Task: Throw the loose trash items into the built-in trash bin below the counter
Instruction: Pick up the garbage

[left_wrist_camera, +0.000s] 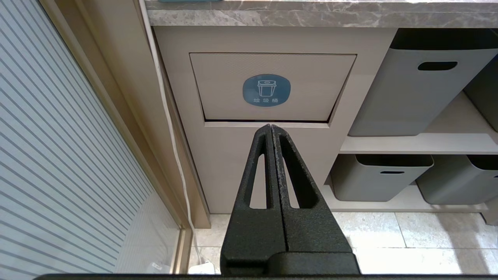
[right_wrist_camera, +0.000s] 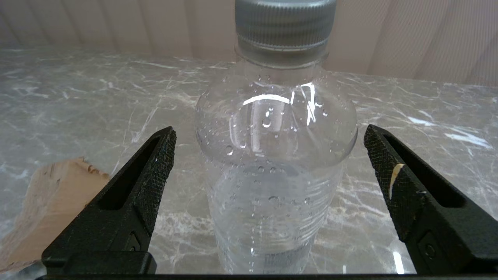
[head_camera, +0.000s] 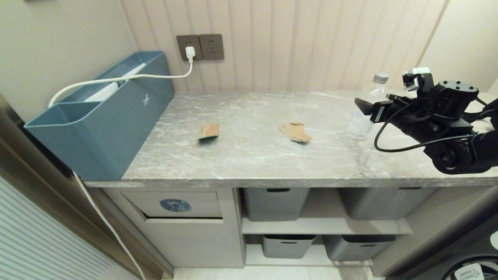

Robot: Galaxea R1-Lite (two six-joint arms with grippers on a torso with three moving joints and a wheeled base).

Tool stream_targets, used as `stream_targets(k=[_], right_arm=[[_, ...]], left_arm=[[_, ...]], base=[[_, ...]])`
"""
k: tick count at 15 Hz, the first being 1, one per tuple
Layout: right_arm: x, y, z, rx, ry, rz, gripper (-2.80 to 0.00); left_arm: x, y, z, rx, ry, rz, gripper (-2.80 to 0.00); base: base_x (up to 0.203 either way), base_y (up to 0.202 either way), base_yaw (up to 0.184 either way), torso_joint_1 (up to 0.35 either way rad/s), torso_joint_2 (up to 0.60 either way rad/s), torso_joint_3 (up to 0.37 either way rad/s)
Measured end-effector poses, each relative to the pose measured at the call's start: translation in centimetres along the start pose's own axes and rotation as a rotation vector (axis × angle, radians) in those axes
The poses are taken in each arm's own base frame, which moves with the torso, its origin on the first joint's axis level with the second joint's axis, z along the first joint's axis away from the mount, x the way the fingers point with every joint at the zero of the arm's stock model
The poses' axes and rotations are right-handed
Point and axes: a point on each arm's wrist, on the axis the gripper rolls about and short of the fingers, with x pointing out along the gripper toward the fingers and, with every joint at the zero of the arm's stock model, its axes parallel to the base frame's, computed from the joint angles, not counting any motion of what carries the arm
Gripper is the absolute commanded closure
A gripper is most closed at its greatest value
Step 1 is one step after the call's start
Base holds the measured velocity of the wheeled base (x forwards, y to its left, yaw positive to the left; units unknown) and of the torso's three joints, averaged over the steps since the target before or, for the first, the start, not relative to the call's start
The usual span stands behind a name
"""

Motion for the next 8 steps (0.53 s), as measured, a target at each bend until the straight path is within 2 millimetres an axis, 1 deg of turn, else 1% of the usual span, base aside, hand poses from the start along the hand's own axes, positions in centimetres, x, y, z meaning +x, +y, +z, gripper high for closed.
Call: stream_targets(k=[3, 8], right_arm=[[0.9, -0.1, -0.2, -0.001, -0.015, 0.000, -2.80], [1.7, -0.2, -0.7, 0.000, -0.018, 0.000, -2.80]], left_arm=[[0.0, 0.0, 0.0, 0.000, 0.000, 0.000, 0.00], [0.0, 0.0, 0.0, 0.000, 0.000, 0.000, 0.00]], base=[[0.000, 0.000, 0.000, 0.000, 0.00, 0.000], [0.000, 0.000, 0.000, 0.000, 0.00, 0.000]])
